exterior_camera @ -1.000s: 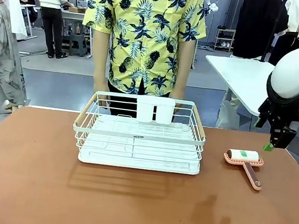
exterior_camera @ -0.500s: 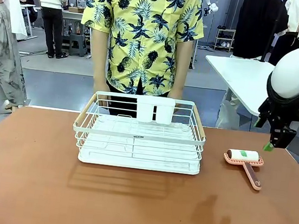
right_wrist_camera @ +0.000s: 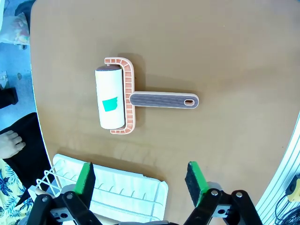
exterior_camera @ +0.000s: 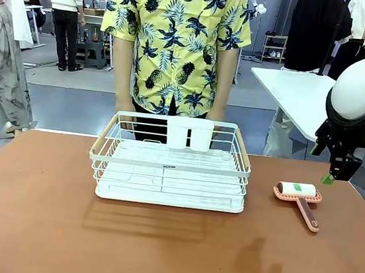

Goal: Clean the table.
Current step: Place the Lint Roller down when the Dish drying rack is positioned in the middle of the table.

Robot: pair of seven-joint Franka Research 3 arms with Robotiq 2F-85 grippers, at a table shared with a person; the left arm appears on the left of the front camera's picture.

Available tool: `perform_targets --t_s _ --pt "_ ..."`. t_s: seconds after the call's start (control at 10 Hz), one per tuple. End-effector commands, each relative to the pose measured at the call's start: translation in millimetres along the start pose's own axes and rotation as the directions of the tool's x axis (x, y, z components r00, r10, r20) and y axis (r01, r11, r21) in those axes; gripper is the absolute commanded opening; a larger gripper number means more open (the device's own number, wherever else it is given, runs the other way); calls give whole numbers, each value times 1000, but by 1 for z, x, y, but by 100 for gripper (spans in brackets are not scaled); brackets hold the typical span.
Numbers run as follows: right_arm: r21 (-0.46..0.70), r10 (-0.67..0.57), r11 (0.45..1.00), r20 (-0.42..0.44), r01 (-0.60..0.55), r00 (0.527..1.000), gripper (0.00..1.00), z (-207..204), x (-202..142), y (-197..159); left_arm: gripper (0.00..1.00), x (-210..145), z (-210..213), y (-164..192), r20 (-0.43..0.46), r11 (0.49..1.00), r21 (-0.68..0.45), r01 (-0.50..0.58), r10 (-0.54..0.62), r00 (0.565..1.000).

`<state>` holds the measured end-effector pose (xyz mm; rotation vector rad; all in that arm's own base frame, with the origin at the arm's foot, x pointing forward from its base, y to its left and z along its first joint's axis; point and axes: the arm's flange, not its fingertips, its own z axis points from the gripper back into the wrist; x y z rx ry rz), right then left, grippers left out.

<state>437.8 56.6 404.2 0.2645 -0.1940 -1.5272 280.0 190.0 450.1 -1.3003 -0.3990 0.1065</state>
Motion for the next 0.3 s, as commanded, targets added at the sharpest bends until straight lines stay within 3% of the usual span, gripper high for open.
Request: perform_targets --t_s 0.0,0.2 --pt "5 2 1000 0 -2 1000 100 2 -3 -1 100 0 2 -1 1 1000 -13 5 -5 1000" --pt "5 2 1000 0 -2 1000 100 2 -3 -1 100 0 2 -1 1 1000 -13 5 -5 1000"
